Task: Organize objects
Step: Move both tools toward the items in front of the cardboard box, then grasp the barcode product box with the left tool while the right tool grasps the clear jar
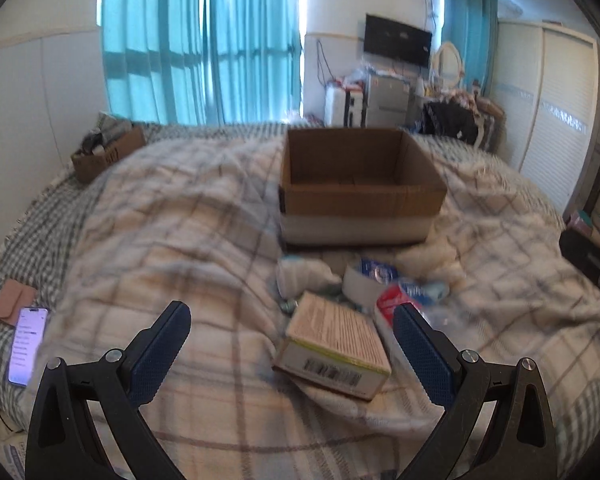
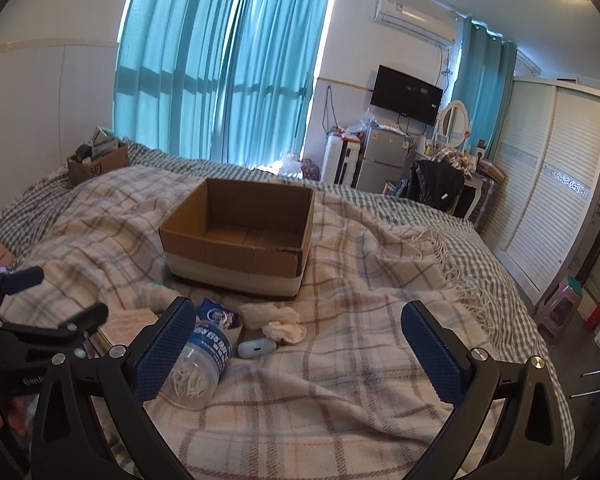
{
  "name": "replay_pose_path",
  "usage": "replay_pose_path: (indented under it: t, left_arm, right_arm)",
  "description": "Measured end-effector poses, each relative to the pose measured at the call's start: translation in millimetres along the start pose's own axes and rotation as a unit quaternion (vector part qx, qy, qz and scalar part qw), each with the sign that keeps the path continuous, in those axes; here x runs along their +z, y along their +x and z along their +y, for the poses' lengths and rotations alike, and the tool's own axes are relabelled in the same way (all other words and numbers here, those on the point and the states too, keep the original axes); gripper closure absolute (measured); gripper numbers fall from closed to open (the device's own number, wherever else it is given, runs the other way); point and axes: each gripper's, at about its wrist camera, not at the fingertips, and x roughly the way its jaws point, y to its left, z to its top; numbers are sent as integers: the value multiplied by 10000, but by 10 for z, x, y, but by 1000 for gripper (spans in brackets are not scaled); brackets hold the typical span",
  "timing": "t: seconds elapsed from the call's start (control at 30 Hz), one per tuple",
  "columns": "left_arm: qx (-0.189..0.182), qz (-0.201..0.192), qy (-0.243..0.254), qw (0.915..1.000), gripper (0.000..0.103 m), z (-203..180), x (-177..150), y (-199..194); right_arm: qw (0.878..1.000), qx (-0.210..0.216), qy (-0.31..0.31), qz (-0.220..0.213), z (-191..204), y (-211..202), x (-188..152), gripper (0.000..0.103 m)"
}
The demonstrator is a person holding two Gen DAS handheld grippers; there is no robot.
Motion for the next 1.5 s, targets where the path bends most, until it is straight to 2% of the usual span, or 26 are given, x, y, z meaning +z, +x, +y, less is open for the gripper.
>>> replay_pose_path:
  t: [0.37, 0.47, 0.5, 0.6, 0.8, 0.97, 1.07, 1.2, 1.27, 1.4, 1.5]
  left_arm:
    - [-194, 740, 756, 9942, 2, -255, -258, 328]
    - [-189, 905, 936, 9913, 15, -318, -269, 421]
    - [-151, 961, 985, 9904, 25, -340, -270, 461]
    - [-153, 753, 914, 9928, 26, -325, -257, 405]
    - [-206, 44, 509, 9985, 26, -120, -58, 29]
    - [49, -451, 217, 9987, 26, 225, 157, -196]
    - [276, -547, 114, 9981, 26, 399, 206, -211]
    - [261, -463, -70, 9986, 26, 558, 187, -156]
    - [232, -426, -100, 9988, 26, 590, 186, -126]
    - [213, -449, -71, 9987, 26, 592, 169, -116]
    - [208, -454, -35, 9987, 26, 570, 147, -115]
  right_arm:
    - [9992, 90, 18, 384, -4, 226, -151, 0]
    - [9989, 98, -12, 454, 21, 264, -170, 0]
    - [9988, 105, -26, 483, 36, 280, -177, 0]
    - [9983, 126, -122, 557, 93, 310, -192, 0]
    - [9978, 164, -264, 591, 222, 336, -201, 0]
    - [9956, 125, -424, 832, 448, 471, -215, 0]
    - [9931, 312, -348, 1075, 589, 612, -232, 0]
    - [9857, 539, -448, 1530, 832, 862, -304, 1]
    - [9827, 510, -537, 1697, 926, 969, -352, 6]
    - [9774, 440, -471, 2013, 964, 1141, -441, 24]
    - [9738, 545, -495, 2149, 980, 1175, -495, 35]
